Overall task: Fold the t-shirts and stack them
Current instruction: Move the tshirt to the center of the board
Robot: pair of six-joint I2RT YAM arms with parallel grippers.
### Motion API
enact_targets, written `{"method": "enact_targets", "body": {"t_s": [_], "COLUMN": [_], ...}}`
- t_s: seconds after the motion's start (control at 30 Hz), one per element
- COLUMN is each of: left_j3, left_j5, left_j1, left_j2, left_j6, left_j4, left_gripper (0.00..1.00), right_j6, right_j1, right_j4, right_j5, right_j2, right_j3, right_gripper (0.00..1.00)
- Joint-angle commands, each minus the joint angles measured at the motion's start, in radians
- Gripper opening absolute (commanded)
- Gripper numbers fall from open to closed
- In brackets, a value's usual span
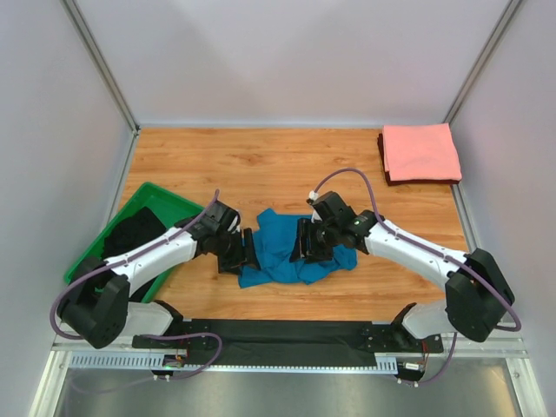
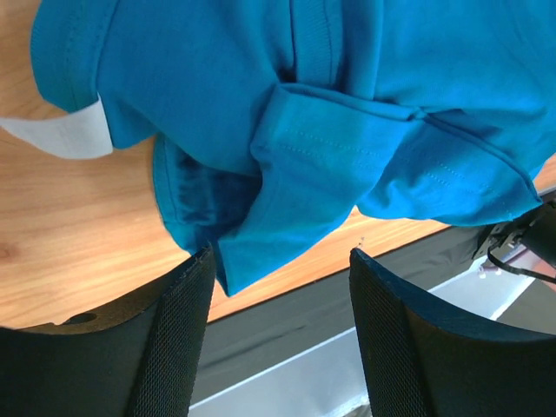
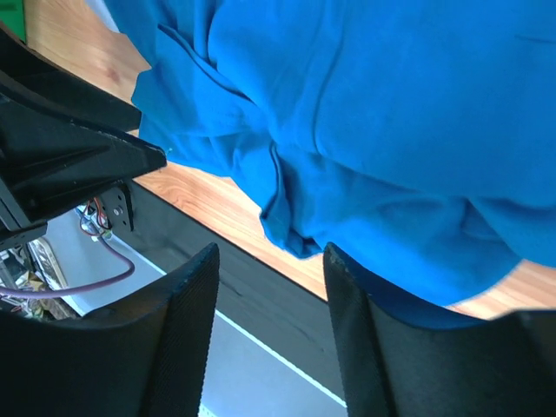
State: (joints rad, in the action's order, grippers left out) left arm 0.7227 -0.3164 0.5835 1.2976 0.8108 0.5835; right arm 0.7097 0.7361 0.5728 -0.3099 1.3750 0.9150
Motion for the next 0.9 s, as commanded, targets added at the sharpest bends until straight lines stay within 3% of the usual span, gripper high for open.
{"method": "enact_targets", "body": {"t_s": [0.0,0.17,0.23,0.27,0.3,0.37,0.4,0.43,0.47,0.53,0.67,0.87], "left_j3": [0.007,0.011,0.012,0.015,0.018,0.050,0.066,0.101,0.124,0.211,0.444,0.849], "left_j5": [-0.021,-0.030,-0.041,-0.049,-0.068,-0.090,-0.104,-0.107,-0.104,-0.055,0.065,0.276], "left_j1": [-0.010,-0.013,-0.013,-0.013,-0.013,-0.013,-0.013,-0.013,-0.013,-0.013,-0.013,-0.013], "left_j2": [0.015,0.048,0.066,0.072,0.081,0.083,0.078,0.069,0.049,0.023,-0.030,-0.086], "left_j6": [-0.065,-0.108,-0.113,-0.114,-0.116,-0.117,-0.119,-0.119,-0.119,-0.113,-0.114,-0.070], "left_j4": [-0.074,-0.103,-0.122,-0.129,-0.132,-0.120,-0.094,-0.079,-0.059,0.034,0.299,0.527], "left_gripper": [0.70,0.68,0.60,0.51,0.34,0.13,0.07,0.02,0.00,0.00,0.00,0.00], "right_j6": [-0.010,-0.018,-0.022,-0.027,-0.032,-0.042,-0.047,-0.053,-0.071,-0.085,-0.105,-0.144], "right_j1": [0.017,0.036,0.037,0.037,0.039,0.037,0.037,0.037,0.037,0.039,0.026,0.002], "right_j4": [-0.111,-0.122,-0.125,-0.125,-0.128,-0.117,-0.081,-0.055,-0.024,0.091,0.416,0.668], "right_j5": [-0.026,-0.014,-0.005,-0.001,0.000,0.020,0.037,0.055,0.099,0.167,0.504,0.774], "right_j2": [0.041,0.084,0.093,0.093,0.093,0.090,0.084,0.076,0.064,0.014,-0.086,-0.223], "right_j3": [-0.004,-0.015,-0.022,-0.024,-0.021,0.002,0.018,0.037,0.079,0.136,0.371,0.640], "right_gripper": [0.52,0.49,0.47,0.43,0.39,0.27,0.22,0.08,0.00,0.00,0.00,0.00]}}
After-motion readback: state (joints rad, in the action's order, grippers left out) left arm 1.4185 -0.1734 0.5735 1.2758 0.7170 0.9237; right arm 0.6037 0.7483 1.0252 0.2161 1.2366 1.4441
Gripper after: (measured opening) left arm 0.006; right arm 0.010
